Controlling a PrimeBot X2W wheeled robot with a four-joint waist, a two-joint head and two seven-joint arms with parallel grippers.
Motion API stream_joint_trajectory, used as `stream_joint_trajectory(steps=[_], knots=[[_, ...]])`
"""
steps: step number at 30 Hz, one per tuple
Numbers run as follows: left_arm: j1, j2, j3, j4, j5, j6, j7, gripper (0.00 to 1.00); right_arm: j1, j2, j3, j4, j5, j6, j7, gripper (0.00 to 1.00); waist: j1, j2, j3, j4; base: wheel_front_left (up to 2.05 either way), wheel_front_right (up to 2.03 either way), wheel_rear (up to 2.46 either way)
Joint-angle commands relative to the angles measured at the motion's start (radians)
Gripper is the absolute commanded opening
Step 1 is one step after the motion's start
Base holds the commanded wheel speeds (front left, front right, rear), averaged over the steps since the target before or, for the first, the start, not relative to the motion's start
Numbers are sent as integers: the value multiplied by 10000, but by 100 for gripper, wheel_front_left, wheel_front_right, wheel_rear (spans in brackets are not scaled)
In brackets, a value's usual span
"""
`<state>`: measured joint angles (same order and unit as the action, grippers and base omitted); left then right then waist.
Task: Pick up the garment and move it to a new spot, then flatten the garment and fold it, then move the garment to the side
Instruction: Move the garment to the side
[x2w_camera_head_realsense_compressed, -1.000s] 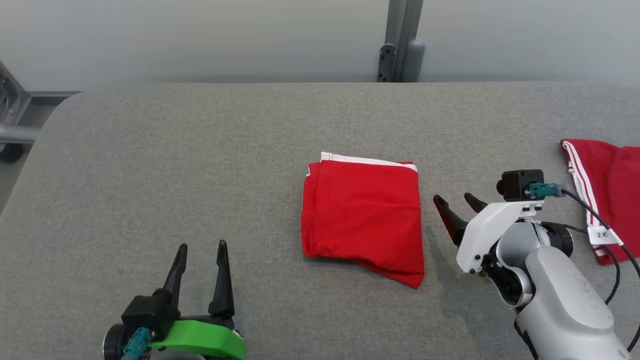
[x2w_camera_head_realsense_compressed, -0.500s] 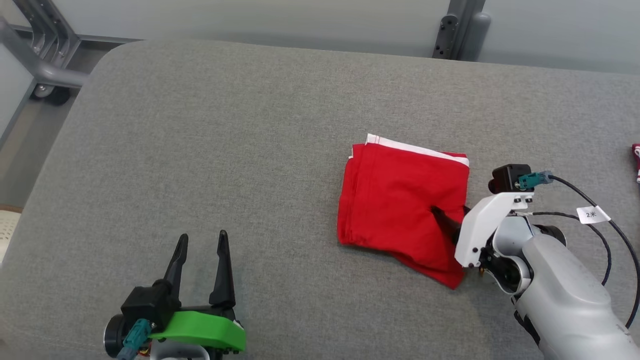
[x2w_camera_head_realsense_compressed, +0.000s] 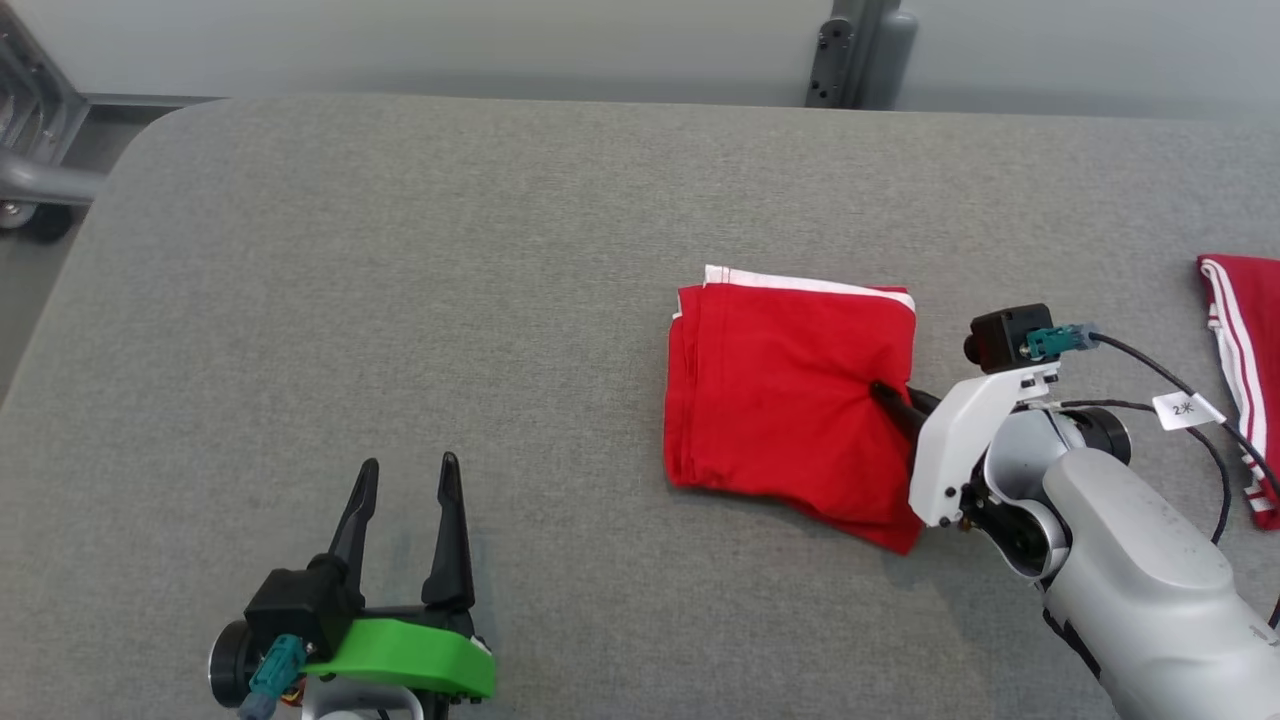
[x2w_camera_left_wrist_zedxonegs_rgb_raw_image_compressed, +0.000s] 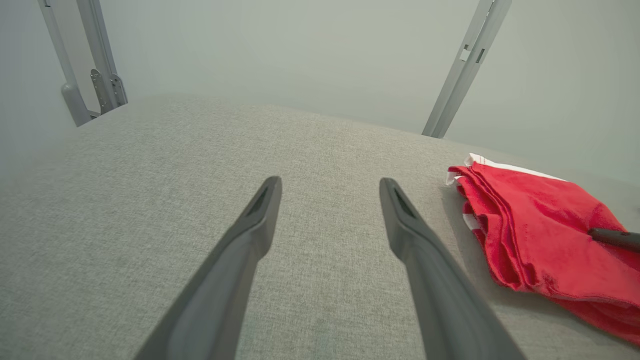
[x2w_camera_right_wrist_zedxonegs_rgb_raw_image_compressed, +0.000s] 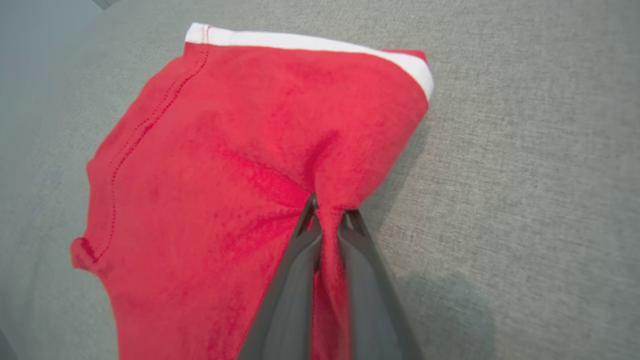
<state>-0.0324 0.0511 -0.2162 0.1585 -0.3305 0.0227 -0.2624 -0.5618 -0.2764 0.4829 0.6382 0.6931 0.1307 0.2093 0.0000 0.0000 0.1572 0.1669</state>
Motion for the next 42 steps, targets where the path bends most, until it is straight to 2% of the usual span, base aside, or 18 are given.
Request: stream_joint_trajectory(steps=[1, 6, 12, 17, 22, 26, 30, 42], knots=[[-171, -2, -40, -55, 81, -37, -29, 100, -67, -210, 107, -156, 96, 0, -80, 0, 0, 0, 56, -637, 0, 0, 0], [-283, 2, -219, -111, 260, -130, -27, 100, -154, -769, 441, -681, 111, 0, -101, 0, 0, 0, 191, -1801, 0, 0, 0], [-508, 50, -332, -47, 549, -219, -27, 100, -206, -1095, 452, -1072, 173, 0, -168, 0, 0, 0, 469, -3382, 0, 0, 0], [-720, 215, -448, 52, 706, -289, -24, 100, -320, -1019, 334, -1105, 177, 0, -340, 0, 0, 0, 729, -4479, 0, 0, 0], [-911, 324, -557, 77, 807, -291, 67, 100, -506, -852, 346, -978, 114, 0, -545, 0, 0, 0, 948, -5179, 0, 0, 0], [-981, 377, -641, 68, 851, -300, 128, 100, -721, -766, 394, -821, 11, 0, -667, 0, 0, 0, 1021, -5332, 0, 0, 0], [-1012, 363, -758, 108, 823, -343, 146, 100, -954, -849, 460, -620, -118, 0, -720, 0, 0, 0, 980, -5157, 0, 0, 0], [-941, 287, -870, 32, 679, -213, 61, 100, -2373, -2302, 845, 45, -857, 0, -137, 0, 0, 0, 961, -3878, 0, 0, 0]])
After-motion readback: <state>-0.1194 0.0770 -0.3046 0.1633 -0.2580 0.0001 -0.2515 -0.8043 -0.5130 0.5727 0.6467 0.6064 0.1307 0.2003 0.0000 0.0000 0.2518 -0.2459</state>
